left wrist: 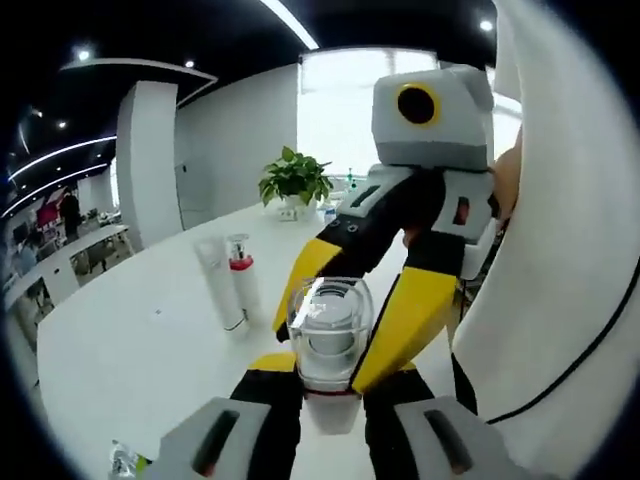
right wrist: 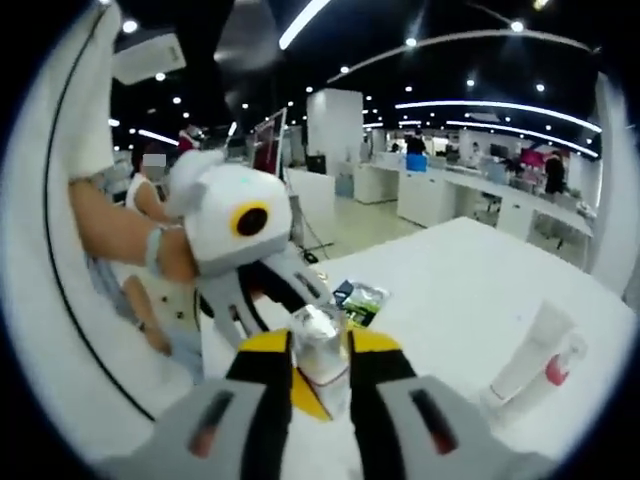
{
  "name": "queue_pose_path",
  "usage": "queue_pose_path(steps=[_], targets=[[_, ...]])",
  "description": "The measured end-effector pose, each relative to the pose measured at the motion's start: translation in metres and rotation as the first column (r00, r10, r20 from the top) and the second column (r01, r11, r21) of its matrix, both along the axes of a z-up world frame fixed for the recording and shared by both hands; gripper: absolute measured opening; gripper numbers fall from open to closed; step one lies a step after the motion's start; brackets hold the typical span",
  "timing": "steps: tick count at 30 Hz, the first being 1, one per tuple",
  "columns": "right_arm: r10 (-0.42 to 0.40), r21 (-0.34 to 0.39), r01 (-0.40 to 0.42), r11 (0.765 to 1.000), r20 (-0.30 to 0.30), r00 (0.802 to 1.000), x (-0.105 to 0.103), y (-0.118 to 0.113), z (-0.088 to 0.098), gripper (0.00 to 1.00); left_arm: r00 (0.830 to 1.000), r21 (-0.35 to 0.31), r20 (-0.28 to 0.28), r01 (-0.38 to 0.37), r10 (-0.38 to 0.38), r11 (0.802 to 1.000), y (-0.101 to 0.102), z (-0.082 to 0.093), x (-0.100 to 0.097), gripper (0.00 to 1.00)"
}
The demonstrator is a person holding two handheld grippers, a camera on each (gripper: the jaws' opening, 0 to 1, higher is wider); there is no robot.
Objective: Arrange the skincare products in the storage area until every visible bottle or jar stands upright without overlapping.
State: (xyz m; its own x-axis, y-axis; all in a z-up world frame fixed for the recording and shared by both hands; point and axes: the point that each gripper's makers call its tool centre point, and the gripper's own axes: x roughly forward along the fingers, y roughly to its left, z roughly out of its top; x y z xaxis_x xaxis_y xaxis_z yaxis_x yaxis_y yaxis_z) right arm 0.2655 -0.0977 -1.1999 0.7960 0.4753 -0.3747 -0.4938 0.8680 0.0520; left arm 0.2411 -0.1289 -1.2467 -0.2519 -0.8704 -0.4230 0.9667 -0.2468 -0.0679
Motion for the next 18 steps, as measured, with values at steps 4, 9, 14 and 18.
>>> queue_pose_path(steps=[4,9,14,18], targets=[[-0.019,0.028,0.019,0.999,0.0,1.0,0.005,-0.006,0.001,0.18,1.0,-0.001,-0.018,-0.026,0.026,1.0,-0.002,-0.001,0.007,0.23],[-0.041,0.044,0.041,0.998,0.001,0.999,0.011,-0.016,0.003,0.18,0.998,0.045,0.009,-0.063,0.063,0.997,-0.001,-0.013,0.017,0.25],[-0.069,0.032,0.07,0.997,-0.006,0.998,0.021,-0.042,-0.007,0.18,0.988,0.058,-0.037,-0.146,0.149,0.988,0.001,-0.018,0.03,0.29],[-0.079,-0.001,0.079,0.997,-0.009,0.997,0.027,-0.056,-0.016,0.18,0.984,0.071,-0.055,-0.167,0.171,0.983,0.006,-0.025,0.032,0.29]])
